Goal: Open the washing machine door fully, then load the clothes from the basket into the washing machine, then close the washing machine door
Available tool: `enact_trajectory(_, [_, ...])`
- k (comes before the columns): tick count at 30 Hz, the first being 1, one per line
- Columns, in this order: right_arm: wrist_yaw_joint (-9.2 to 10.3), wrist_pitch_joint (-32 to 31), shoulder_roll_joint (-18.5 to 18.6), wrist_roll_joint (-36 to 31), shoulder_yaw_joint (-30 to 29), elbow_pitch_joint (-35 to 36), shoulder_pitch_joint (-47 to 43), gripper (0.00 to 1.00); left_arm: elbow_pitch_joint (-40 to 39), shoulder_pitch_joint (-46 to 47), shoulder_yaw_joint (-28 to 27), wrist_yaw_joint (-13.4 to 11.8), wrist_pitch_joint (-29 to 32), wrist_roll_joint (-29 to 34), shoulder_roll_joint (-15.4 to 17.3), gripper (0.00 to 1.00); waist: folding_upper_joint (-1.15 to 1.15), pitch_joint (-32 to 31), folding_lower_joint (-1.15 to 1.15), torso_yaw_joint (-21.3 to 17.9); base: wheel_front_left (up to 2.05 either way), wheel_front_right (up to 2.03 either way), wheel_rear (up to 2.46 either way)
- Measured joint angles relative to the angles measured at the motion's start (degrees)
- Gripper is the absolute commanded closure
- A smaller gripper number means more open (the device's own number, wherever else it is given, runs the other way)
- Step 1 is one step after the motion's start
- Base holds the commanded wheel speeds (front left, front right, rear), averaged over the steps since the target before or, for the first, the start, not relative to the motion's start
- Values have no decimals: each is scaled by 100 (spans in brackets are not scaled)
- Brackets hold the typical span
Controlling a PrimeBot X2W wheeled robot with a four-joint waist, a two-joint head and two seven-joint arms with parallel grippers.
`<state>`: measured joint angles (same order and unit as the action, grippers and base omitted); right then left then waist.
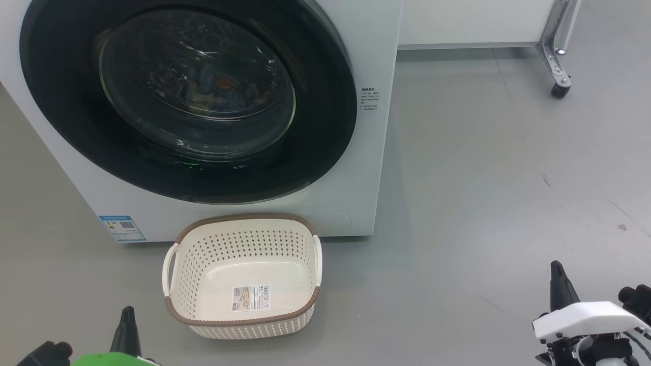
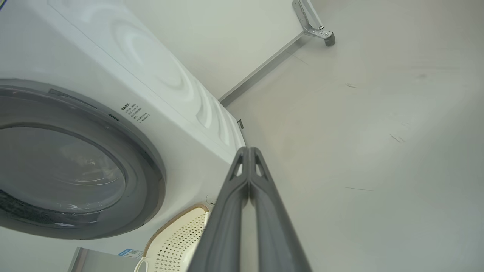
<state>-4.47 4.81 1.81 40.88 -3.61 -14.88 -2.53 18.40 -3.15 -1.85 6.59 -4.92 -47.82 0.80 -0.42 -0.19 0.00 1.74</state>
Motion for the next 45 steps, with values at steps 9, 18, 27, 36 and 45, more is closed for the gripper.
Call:
enact_trajectory(9, [-19,-180,0,734,-76,-20,98,100,-26,97,-38,1,187,-622,10,100,0,5,0,-26,0,0,0])
enact_trajectory(18, [-55,-355,1,1479,-145,-33,197,100,-45,179,-103,2,364,-1272,14,100,0,9,0,-52,0,0,0])
enact_trajectory(27, [-102,-519,1,2301,-211,-45,265,100,-78,297,-157,19,543,-1983,19,100,0,14,0,-81,0,0,0])
enact_trajectory(36, [-147,-706,2,3036,-288,-63,360,100,-108,382,-194,20,705,-2636,25,100,0,19,0,-106,0,0,0])
enact_trajectory(45, [-164,-859,3,3772,-347,-83,460,100,-163,494,-238,26,887,-3245,35,100,0,24,0,-133,0,0,0])
